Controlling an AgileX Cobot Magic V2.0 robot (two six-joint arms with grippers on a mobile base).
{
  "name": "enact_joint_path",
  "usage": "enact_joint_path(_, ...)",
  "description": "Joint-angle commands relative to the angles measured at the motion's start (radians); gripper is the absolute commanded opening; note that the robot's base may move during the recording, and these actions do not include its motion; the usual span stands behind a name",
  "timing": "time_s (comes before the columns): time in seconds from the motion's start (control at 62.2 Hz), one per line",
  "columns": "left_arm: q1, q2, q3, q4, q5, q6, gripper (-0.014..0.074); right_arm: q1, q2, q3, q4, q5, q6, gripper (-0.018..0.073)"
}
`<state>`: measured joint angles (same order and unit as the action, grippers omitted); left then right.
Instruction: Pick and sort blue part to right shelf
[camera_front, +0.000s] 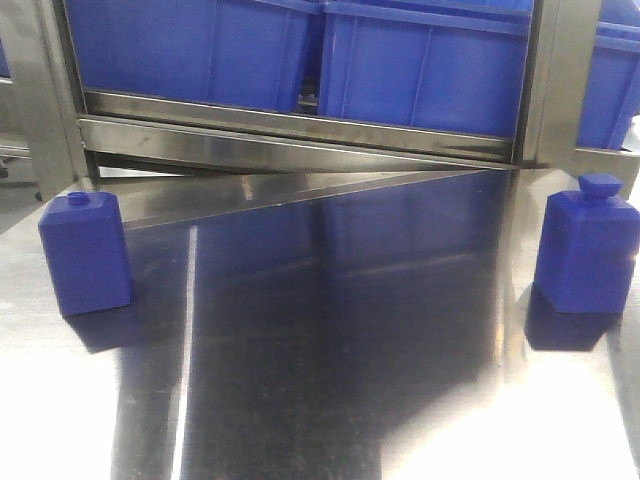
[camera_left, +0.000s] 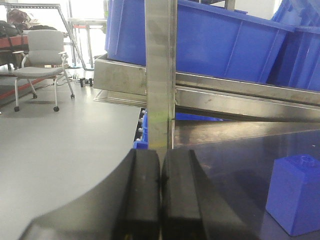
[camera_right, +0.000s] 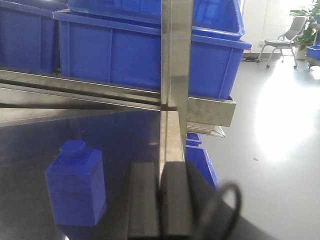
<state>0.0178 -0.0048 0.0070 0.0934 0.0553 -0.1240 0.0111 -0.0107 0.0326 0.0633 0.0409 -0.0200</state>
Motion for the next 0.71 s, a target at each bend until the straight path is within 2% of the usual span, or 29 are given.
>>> enact_joint_path(0.0,0.005,-0.021,0.024,-0.006,-0.086,-0.004,0.0124,-0.004,-0.021,-0.023,0.003,-0.091,-0.003,0.0036)
enact_joint_path(0.45,0.005,-0.021,0.024,-0.006,-0.097,-0.004,0.0124,-0.004,-0.021,-0.023,0.003,-0.091,-0.003,0.0036)
enact_joint_path(0.691,0.005,-0.021,0.02,-0.007,-0.245,-0.004,0.0124,-0.004,-0.021,-0.023,0.003,-0.091,-0.003,0.0036)
